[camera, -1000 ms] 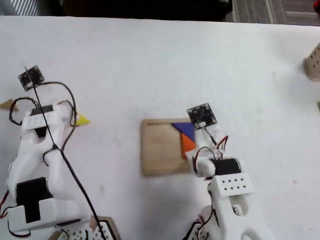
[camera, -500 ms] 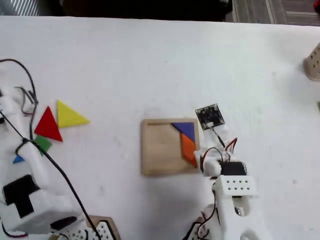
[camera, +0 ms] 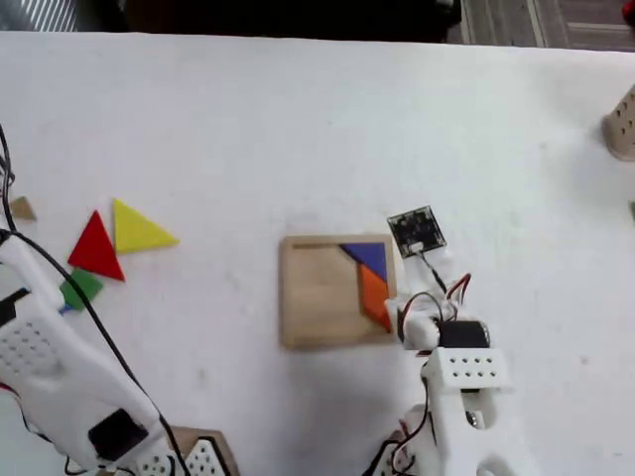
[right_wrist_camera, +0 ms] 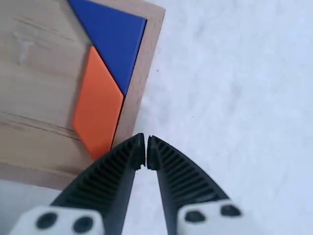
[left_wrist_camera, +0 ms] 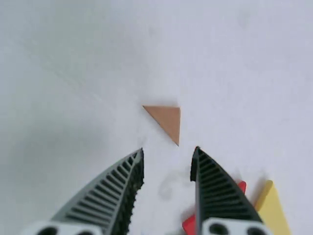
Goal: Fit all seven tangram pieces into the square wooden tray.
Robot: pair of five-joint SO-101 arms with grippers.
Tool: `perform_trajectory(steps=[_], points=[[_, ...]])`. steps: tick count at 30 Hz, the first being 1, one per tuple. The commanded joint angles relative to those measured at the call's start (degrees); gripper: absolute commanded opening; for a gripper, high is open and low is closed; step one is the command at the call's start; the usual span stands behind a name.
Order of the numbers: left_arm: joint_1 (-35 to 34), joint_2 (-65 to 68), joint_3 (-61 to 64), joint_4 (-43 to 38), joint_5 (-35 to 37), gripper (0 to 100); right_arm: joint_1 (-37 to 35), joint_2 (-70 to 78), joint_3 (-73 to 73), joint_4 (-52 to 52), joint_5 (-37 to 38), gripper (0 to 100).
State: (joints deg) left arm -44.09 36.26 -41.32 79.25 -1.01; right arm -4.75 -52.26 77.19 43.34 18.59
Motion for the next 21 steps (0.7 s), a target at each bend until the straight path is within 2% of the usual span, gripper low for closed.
perform_trajectory(steps=[1,7,13,18,21], points=[[-0.7,8.3,-10.9,0.3,-0.8,17,0.5,-1.0,-0.4,-1.4,0.9,2.0],[-1.0,23.2,-23.4,0.3,-0.3,17,0.6,-1.0,-0.4,-1.4,0.9,2.0],[-2.3,36.5,-40.6,0.5,7.5,17,0.3,-1.0,0.0,-1.5,0.9,2.0],[-2.3,45.1,-53.5,2.1,8.2,17,0.2,-1.0,0.2,-1.5,1.0,2.0],[-2.2,47.3,-54.3,1.8,8.3,17,0.2,-1.0,0.2,-1.5,1.0,2.0]])
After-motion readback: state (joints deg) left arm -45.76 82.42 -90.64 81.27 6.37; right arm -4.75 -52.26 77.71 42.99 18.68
